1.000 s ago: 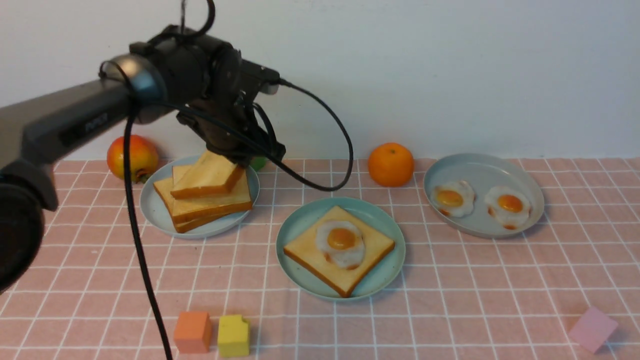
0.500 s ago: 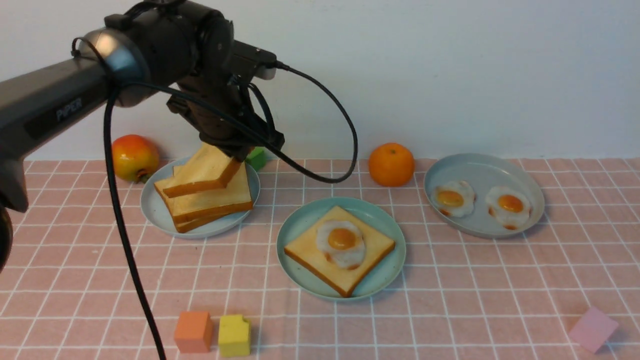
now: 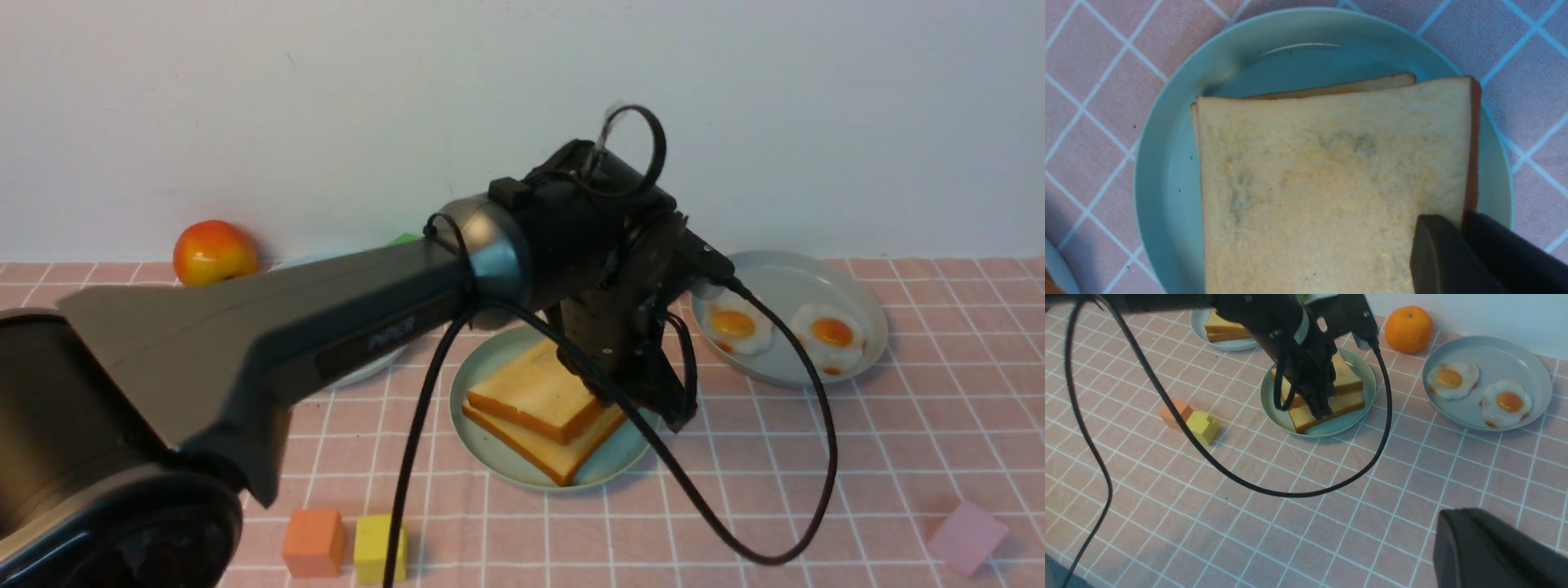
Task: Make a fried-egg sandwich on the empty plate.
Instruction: Use the left arm to place a slice of bread on the fried egg in the middle
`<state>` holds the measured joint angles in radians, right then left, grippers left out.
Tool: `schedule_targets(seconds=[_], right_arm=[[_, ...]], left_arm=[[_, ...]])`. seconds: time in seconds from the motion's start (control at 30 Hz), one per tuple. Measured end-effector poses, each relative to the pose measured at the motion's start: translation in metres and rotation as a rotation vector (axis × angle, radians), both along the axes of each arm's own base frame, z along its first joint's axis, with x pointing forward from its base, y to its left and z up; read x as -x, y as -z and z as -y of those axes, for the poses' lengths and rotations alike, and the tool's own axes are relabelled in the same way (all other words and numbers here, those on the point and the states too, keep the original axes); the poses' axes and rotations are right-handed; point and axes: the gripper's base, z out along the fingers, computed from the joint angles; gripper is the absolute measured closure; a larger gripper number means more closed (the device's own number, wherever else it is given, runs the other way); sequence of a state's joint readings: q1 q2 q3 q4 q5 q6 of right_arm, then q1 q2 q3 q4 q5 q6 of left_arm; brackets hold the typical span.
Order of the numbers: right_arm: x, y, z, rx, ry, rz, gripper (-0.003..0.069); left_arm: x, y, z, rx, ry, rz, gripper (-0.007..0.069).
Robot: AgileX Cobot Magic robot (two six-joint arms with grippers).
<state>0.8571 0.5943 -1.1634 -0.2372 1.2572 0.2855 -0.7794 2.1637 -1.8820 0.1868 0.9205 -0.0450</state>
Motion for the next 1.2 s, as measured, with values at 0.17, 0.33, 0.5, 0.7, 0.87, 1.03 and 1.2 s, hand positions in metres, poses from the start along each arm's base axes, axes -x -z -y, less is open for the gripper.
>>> schedule_targets(seconds=[0.17, 0.33, 0.5, 0.7, 0.87, 1.03, 1.2], right_arm=[[0.002, 0.000, 0.002, -0.008, -0.001, 0.006, 0.0635], [0.002, 0.000, 0.002, -0.009, -0.002, 0.005, 0.0634], [0.002, 0.000, 0.002, -0.010, -0.002, 0.005, 0.0632], [0.004, 0.000, 0.000, -0.028, -0.024, -0.017, 0.0629], [0.005, 0.000, -0.001, -0.035, -0.032, -0.025, 0.0629], [0.005, 0.000, -0.001, -0.037, -0.034, -0.026, 0.0629], [0.005, 0.000, -0.001, -0.037, -0.034, -0.026, 0.0627]], left_arm=[[-0.001, 0.001, 0.000, -0.010, 0.008, 0.020, 0.0552], [-0.002, 0.001, 0.001, 0.005, -0.014, 0.021, 0.0552], [-0.003, 0.004, 0.001, 0.028, -0.072, 0.010, 0.0552], [-0.006, 0.020, 0.003, 0.012, -0.097, -0.012, 0.0550], [-0.007, 0.022, 0.004, 0.009, -0.096, -0.008, 0.0489], [-0.007, 0.022, 0.004, 0.007, -0.097, -0.006, 0.0396], [-0.006, 0.022, 0.002, -0.001, -0.113, -0.016, 0.0324]])
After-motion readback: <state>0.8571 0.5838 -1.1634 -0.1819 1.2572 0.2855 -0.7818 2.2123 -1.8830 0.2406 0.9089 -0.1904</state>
